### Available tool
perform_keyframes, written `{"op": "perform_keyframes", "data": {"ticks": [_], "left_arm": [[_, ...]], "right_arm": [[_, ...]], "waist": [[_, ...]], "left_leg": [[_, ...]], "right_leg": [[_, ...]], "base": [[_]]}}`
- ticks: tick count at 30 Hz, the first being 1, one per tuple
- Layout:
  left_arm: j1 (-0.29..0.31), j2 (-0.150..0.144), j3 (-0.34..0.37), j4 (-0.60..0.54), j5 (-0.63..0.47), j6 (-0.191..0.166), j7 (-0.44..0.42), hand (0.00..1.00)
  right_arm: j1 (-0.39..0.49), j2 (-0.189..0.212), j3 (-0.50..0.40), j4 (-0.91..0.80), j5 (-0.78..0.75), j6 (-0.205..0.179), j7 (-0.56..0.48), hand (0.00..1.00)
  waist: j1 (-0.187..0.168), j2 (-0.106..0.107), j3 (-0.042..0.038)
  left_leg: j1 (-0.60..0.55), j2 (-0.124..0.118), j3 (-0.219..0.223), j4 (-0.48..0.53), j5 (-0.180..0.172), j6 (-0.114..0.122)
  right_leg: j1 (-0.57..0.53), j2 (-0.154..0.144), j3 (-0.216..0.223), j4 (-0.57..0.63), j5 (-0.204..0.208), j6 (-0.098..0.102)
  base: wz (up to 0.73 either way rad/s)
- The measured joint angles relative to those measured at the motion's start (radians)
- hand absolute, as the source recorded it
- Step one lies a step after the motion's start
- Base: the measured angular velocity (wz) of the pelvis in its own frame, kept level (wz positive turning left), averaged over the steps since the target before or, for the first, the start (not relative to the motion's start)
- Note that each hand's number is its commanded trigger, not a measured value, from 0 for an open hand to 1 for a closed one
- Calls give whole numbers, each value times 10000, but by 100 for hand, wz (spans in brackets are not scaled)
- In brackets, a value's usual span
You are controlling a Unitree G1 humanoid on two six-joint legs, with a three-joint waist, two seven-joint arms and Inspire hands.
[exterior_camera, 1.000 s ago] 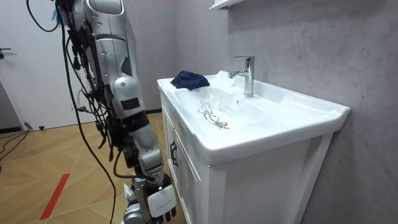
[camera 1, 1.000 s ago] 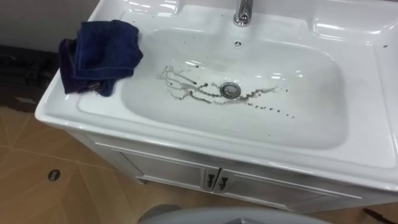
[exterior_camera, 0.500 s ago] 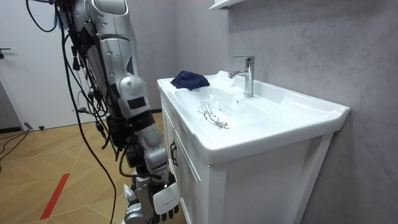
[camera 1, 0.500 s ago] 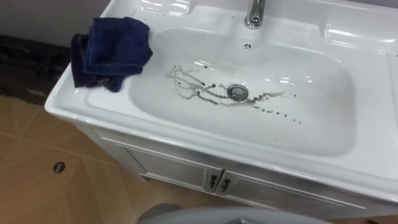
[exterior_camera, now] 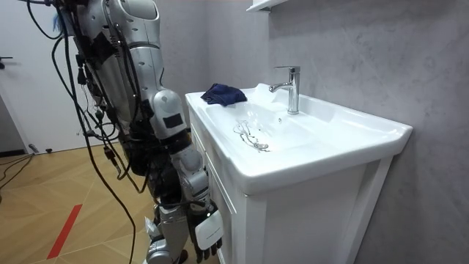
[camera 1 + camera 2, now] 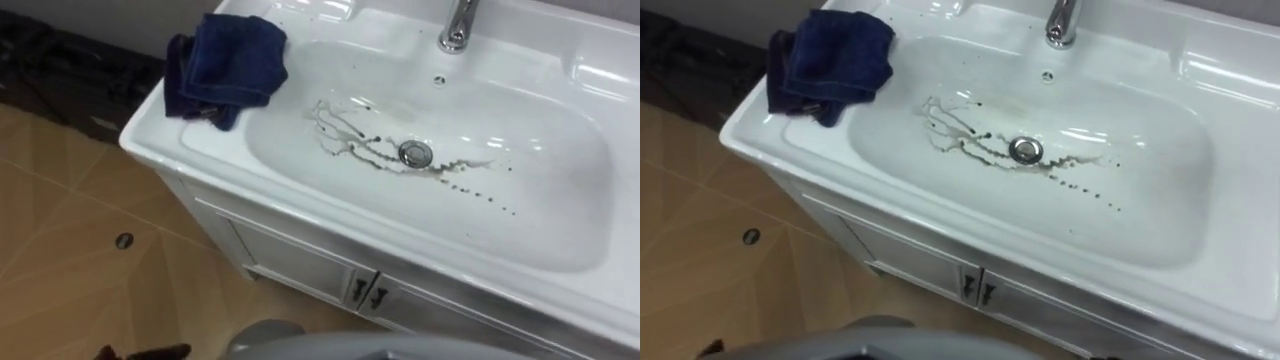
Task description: Wipe basin
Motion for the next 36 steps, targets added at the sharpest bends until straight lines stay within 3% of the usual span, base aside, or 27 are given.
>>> {"op": "perform_keyframes", "data": {"ticks": [4,6,9,11,13,20,24,27,30,36], "left_arm": [[29,35,356,-1302,-128,-501,1381,0],[27,37,609,-2153,-327,-628,1855,0],[-62,133,1161,-3326,-518,-1211,2519,0],[-268,266,1389,-3957,-518,-1434,2915,0],[-474,601,1391,-4522,-517,-1731,3343,0],[-740,896,1397,-6619,-506,-1863,4039,0],[-798,969,1379,-7710,-451,-1891,4143,0],[-798,975,1351,-8404,225,-1886,4104,0],[-1053,978,1332,-9120,1501,-1885,4004,0],[-1202,1156,1074,-10200,2836,-1955,3816,0]], "right_arm": [[81,-144,-153,-71,-52,-254,-251,0],[151,-153,-158,-71,-27,-421,-285,0],[202,-114,-554,-47,-13,-660,-317,0],[258,-95,-620,-15,-86,-741,-322,0],[287,-83,-629,-14,-297,-774,-348,0],[358,-82,-538,-5,-596,-889,-542,0],[379,-81,-510,72,-725,-963,-538,0],[375,-97,-527,79,-774,-980,-416,0],[342,-134,-529,88,-769,-1045,-295,0],[346,-159,-543,153,-827,-1136,-191,0]], "waist": [[197,248,9],[199,276,3],[246,274,1],[247,290,-11],[389,286,-13],[412,386,-18],[176,419,-4],[19,464,31],[-162,526,121],[-653,567,121]], "left_leg": [[-8,-21,-33,-42,19,-1],[1,-33,-62,-93,42,-14],[42,-28,-79,-178,76,-36],[2,-21,-132,-173,81,-44],[-10,-4,-41,-214,83,-49],[143,-7,92,-366,112,-15],[168,-16,82,-396,123,-23],[208,-4,140,-387,125,-27],[183,2,185,-427,124,-28],[258,7,365,-545,124,-28]], "right_leg": [[-11,-9,-55,-9,0,0],[-13,-9,-77,-20,0,0],[-14,-7,-166,-6,0,0],[-34,4,-193,1,0,0],[-128,3,-97,36,0,0],[-110,-54,121,17,0,-1],[-97,-33,359,-1,1,-2],[-98,-14,507,-18,6,-11],[-126,-9,624,-35,7,-13],[-171,-17,755,-45,9,-16]], "base": [[1],[4],[2],[6],[-11],[-8],[0],[-5],[-7],[-9]]}}
